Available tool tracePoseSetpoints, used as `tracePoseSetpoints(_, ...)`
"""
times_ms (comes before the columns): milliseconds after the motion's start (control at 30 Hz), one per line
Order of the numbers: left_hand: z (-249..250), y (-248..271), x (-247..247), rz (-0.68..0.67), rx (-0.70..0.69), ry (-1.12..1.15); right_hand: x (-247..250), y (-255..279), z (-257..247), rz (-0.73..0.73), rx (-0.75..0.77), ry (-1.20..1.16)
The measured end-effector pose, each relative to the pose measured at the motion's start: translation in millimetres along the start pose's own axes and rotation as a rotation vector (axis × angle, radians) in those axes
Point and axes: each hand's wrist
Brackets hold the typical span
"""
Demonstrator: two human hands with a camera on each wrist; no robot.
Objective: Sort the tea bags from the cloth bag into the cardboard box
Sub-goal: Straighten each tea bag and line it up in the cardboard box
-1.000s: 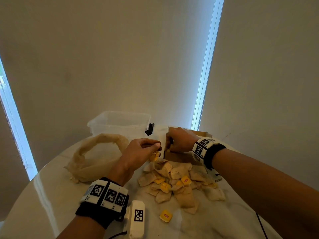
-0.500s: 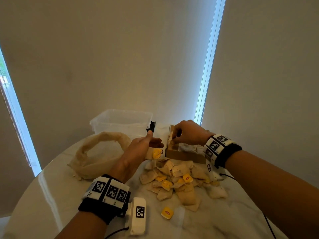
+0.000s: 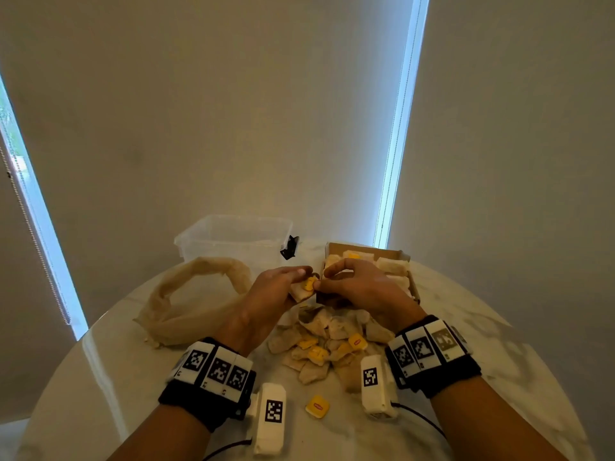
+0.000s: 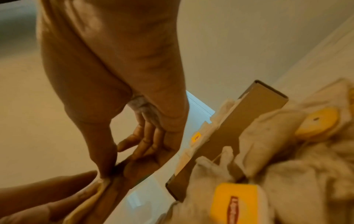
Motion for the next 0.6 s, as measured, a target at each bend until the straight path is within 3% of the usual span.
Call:
tracePoseSetpoints(233,1,8,5,-0.041,-0.15,-0.139,15,6,10,0.155,0.16,0.02)
tracePoseSetpoints(433,1,11,3,-0.073,-0.16,-0.173,16,14,16,0.076,0.17,-0.148)
tracePoseSetpoints(600,5,15,2,-0.091,-0.164,-0.16,16,16,14,0.14,0.243,-0.139)
Point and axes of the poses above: each hand's wrist, its own y-axis away from the middle knuckle, its own x-axis out of the back of the hand, z = x × y, and after that the axes turned 2 degrees about x, right-handed
